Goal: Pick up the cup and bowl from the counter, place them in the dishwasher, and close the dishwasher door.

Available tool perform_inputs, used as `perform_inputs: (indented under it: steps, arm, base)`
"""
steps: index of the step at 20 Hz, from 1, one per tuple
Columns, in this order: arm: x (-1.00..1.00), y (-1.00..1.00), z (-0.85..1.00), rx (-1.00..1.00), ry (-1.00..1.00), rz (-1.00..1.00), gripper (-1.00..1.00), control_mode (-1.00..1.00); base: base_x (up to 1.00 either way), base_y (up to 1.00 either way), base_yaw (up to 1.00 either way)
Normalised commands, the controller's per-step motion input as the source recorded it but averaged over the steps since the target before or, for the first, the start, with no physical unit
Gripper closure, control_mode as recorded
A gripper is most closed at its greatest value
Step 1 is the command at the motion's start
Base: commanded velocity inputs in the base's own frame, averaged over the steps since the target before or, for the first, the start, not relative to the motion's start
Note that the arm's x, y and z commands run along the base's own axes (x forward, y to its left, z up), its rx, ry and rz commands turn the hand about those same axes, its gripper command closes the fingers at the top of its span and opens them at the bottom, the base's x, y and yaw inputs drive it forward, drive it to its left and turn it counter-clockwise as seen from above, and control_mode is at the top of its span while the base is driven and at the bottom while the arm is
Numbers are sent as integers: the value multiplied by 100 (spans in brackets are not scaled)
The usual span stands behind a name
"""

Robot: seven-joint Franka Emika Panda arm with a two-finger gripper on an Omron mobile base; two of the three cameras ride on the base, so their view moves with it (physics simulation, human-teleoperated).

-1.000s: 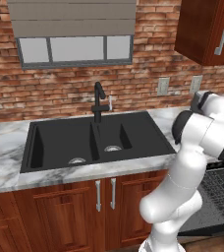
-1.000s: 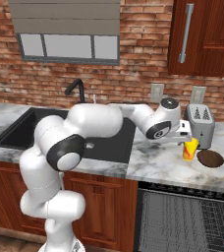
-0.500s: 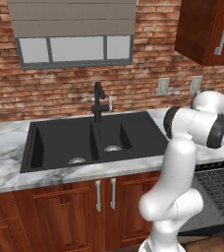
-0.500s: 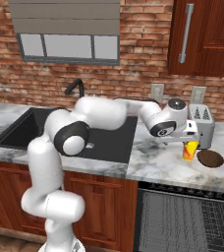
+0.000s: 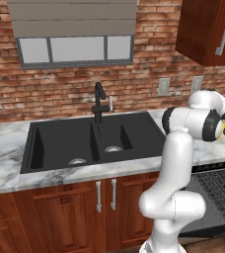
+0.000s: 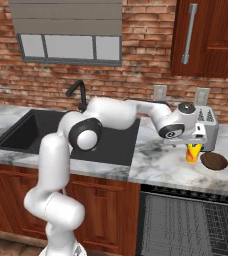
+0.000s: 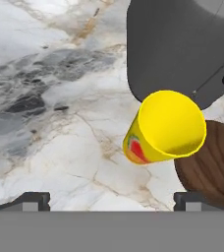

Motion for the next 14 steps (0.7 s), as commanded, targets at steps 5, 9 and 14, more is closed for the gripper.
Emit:
perform_inputs:
  steps: [5, 9, 14]
  arm:
    - [41, -12, -16, 0, 0, 0, -100, -100]
    - [40, -7, -24, 0, 0, 0, -100, -100]
    - [30, -5, -32, 0, 0, 0, -100, -100]
  base:
    - [0, 0, 0]
    - [0, 0, 0]
    - [0, 0, 0]
